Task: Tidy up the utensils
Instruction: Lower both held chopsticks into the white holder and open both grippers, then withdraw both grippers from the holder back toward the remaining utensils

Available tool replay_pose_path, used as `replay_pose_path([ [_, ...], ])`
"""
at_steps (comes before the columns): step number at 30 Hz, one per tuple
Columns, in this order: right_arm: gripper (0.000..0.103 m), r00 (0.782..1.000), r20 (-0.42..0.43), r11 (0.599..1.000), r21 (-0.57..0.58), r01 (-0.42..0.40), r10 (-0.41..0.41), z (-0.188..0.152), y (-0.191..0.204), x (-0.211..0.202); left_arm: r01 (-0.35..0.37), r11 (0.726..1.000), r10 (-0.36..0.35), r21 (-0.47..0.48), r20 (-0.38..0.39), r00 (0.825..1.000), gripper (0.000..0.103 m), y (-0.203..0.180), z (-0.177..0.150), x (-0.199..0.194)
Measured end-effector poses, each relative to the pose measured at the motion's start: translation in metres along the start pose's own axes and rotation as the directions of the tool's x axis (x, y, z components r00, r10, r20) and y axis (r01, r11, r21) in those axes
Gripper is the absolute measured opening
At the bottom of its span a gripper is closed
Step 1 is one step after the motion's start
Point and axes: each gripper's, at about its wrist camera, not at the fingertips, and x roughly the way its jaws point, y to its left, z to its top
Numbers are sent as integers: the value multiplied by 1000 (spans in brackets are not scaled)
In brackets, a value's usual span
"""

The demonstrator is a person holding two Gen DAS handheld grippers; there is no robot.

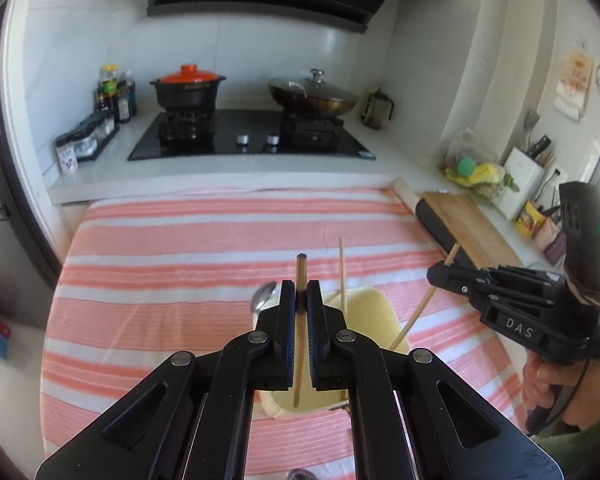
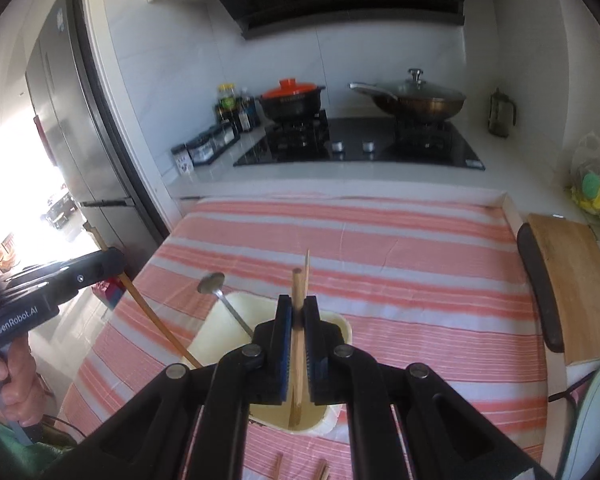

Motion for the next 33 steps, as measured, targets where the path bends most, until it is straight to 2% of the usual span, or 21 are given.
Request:
replay_pose_path([
  [3,8,999,-35,999,31,16,-15,-1,-5,27,-7,1000,8,5,-45,999,6,-6,-1,21],
  [4,14,999,-39,999,34,32,-31,0,-6,31,-16,1000,16,0,-52,999,12,-7,-2,23],
  [5,29,998,-31,998,36,50,-49,1,-6,33,-21,1000,21,-9,-53,998,17,-6,-3,21],
  [7,39,998,37,997,56,51,-54,2,-6,18,-6,999,6,-33,-25,1000,36,0,-5,3],
  [8,40,997,71,997,62,37,-42,2,-5,5,4,999,-4,-35,0,1000,41,3,-7,-10],
  [10,40,992,124,999,42,19,-24,1,0,-24,-3,1000,4,-23,42,999,63,8,-14,-37],
  [13,55,983,178,998,-27,56,-50,-16,10,-67,-26,999,25,21,46,999,80,17,-36,-69],
  [16,55,986,158,992,-99,77,-60,-49,16,-93,-48,994,49,96,-13,999,83,23,-84,-91],
  [19,56,987,135,981,-161,106,-85,-105,20,-107,-67,992,76,106,-81,994,83,28,-143,-101],
  [21,56,977,141,967,-178,181,-157,-153,23,-109,-81,993,90,87,-104,991,83,29,-184,-107],
  [25,56,950,127,947,-114,300,-286,-247,24,-105,-141,990,142,21,-97,985,83,26,-249,-115],
  [29,56,930,95,934,-16,357,-354,-318,16,-109,-126,988,113,-94,-135,984,83,26,-283,-107],
  [33,56,921,39,922,17,387,-387,-348,-4,-108,-150,984,132,-100,-166,977,83,24,-298,-97],
])
